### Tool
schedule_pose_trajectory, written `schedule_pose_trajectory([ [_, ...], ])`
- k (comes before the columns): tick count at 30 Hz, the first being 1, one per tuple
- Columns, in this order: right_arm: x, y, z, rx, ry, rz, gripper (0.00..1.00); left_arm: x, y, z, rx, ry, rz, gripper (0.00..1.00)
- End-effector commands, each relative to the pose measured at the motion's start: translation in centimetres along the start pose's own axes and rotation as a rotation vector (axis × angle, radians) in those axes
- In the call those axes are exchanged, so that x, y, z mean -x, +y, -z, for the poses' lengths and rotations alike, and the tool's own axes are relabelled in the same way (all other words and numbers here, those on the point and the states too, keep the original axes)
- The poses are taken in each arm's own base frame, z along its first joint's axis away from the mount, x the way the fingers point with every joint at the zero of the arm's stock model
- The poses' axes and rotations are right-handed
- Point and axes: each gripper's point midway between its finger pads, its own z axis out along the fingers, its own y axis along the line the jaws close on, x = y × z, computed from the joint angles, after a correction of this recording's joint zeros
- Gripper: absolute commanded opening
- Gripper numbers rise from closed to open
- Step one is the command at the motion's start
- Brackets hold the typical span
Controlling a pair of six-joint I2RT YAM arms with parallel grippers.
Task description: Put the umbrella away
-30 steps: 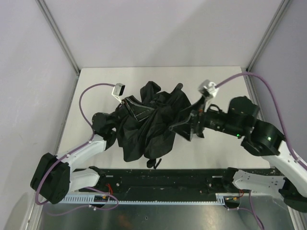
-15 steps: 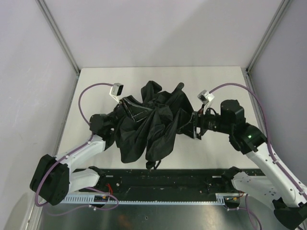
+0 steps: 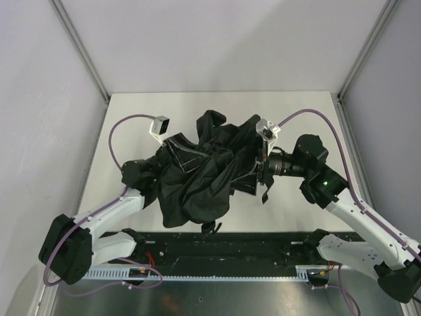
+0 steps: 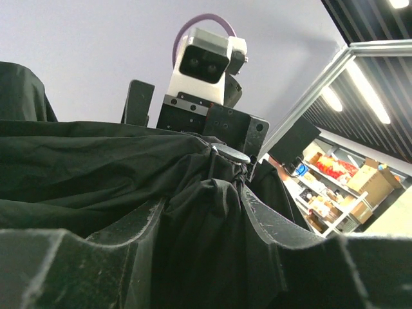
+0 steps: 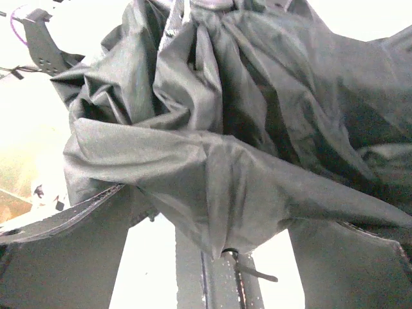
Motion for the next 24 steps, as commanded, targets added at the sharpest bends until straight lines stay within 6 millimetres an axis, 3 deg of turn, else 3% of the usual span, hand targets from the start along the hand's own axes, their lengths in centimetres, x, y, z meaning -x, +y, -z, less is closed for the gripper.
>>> schedule_pose_trajectory([
  [1,2.7,2.4,-1.2,0.120,-0.081,0.069,0.99,0.2,-4.6,-1.2,-0.144,0.009,-0.121,0.00],
  [7,2.2,2.0,-4.3,0.138,-0.032,0.065,0.99,-0.5,-6.1,-2.1,-0.197,0.026,-0.136,0.00],
  [21,2.4,3.9,-8.8,0.247,-0.104,0.128,0.99,-1.8,-9.7,-4.3,-0.302,-0.034,-0.136,0.00],
  [24,3.2,3.9,-9.0,0.215,-0.146,0.135,0.90,-2.0,-9.8,-4.5,-0.304,-0.042,-0.139,0.00],
])
